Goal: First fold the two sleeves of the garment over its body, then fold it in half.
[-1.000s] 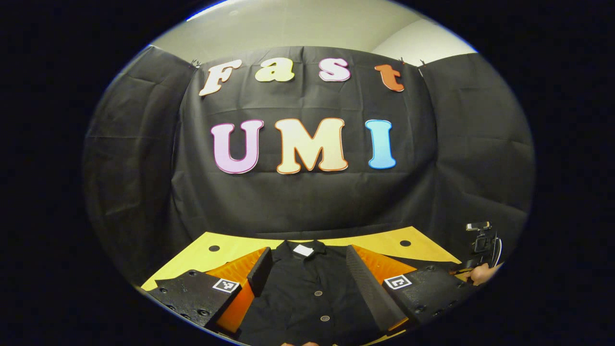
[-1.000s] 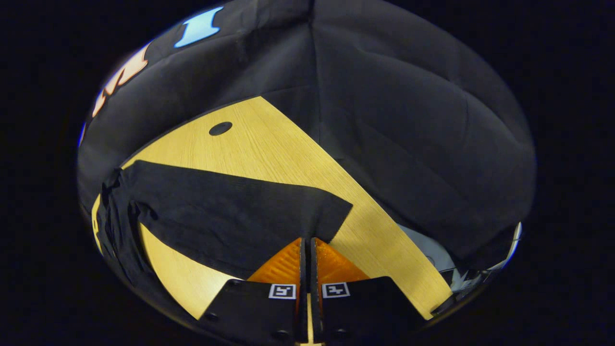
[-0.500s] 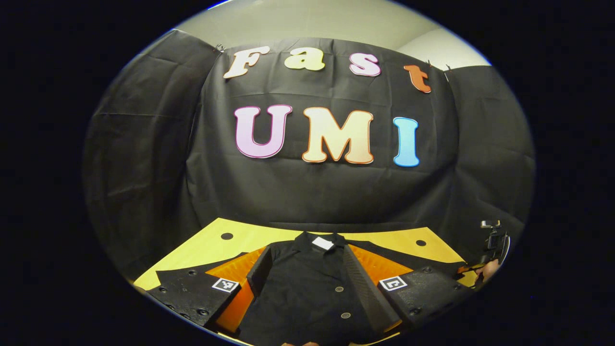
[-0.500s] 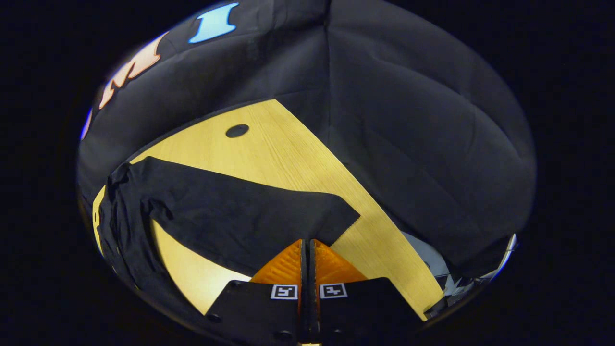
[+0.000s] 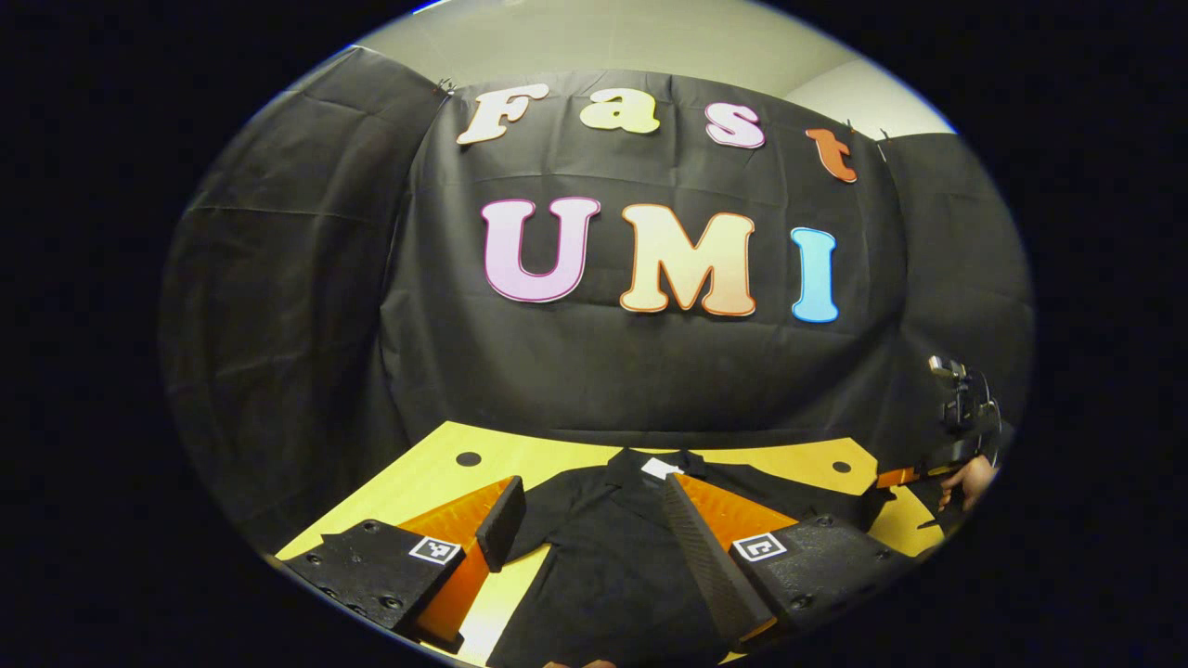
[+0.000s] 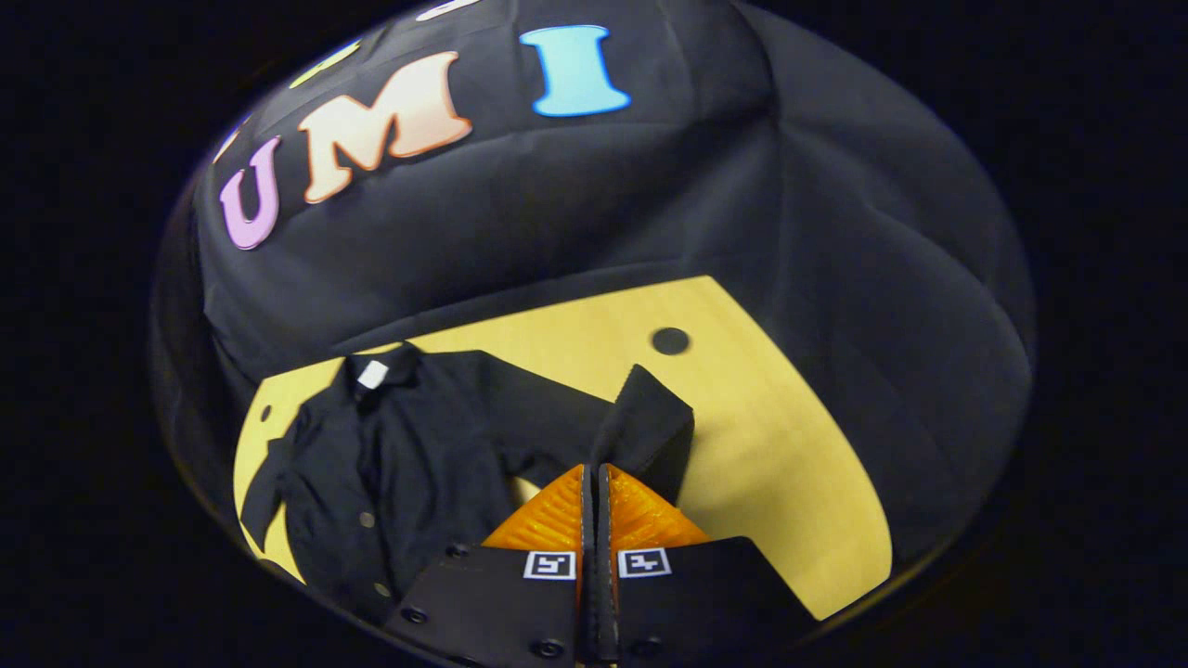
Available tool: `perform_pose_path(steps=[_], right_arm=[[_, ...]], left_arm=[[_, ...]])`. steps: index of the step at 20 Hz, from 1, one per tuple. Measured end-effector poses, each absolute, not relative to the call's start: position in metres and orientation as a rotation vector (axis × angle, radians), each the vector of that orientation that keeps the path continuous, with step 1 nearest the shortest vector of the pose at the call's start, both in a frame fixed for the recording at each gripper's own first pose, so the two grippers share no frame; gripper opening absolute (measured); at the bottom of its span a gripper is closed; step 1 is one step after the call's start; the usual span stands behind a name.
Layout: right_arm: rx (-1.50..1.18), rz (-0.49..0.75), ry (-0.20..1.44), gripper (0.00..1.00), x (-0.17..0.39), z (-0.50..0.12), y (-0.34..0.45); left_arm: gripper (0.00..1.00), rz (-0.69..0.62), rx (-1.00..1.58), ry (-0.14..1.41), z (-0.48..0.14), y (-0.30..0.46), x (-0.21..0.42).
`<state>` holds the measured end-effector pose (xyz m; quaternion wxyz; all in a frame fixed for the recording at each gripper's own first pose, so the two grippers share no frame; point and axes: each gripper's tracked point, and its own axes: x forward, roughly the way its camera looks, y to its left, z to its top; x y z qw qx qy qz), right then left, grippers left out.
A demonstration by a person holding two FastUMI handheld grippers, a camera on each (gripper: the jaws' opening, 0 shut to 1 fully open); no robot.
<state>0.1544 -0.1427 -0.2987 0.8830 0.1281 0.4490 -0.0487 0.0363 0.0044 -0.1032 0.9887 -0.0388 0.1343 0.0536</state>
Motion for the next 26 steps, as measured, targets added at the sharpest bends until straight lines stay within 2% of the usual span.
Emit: perform_pose_path(steps=[4, 10, 14, 18, 19, 22, 24, 26], right_arm=[[0.282, 0.063, 0.920, 0.02, 0.178, -0.276, -0.046], [0.252, 0.303, 0.937, 0.02, 0.196, -0.274, 0.087], [0.209, 0.383, 0.937, 0.02, 0.210, -0.281, 0.157], [0.162, 0.409, 0.933, 0.04, 0.209, -0.300, 0.206], [0.144, 0.402, 0.931, 0.09, 0.207, -0.302, 0.210], [0.086, 0.396, 0.914, 0.63, 0.197, -0.303, 0.214], [0.053, 0.355, 0.844, 0.99, 0.189, -0.283, 0.200], [0.078, 0.297, 0.769, 0.96, 0.175, -0.255, 0.183]], left_arm=[[0.93, 0.126, -0.095, 0.292, -0.114, 0.033, 0.031], [0.90, 0.146, -0.104, 0.324, -0.131, 0.078, 0.028], [0.91, 0.167, -0.111, 0.353, -0.149, 0.113, 0.026], [0.91, 0.207, -0.119, 0.389, -0.170, 0.152, 0.022], [0.90, 0.217, -0.123, 0.396, -0.175, 0.161, 0.021], [0.90, 0.236, -0.117, 0.436, -0.196, 0.187, 0.015], [0.90, 0.247, -0.107, 0.461, -0.208, 0.204, 0.014], [0.90, 0.268, -0.101, 0.496, -0.226, 0.220, 0.011]])
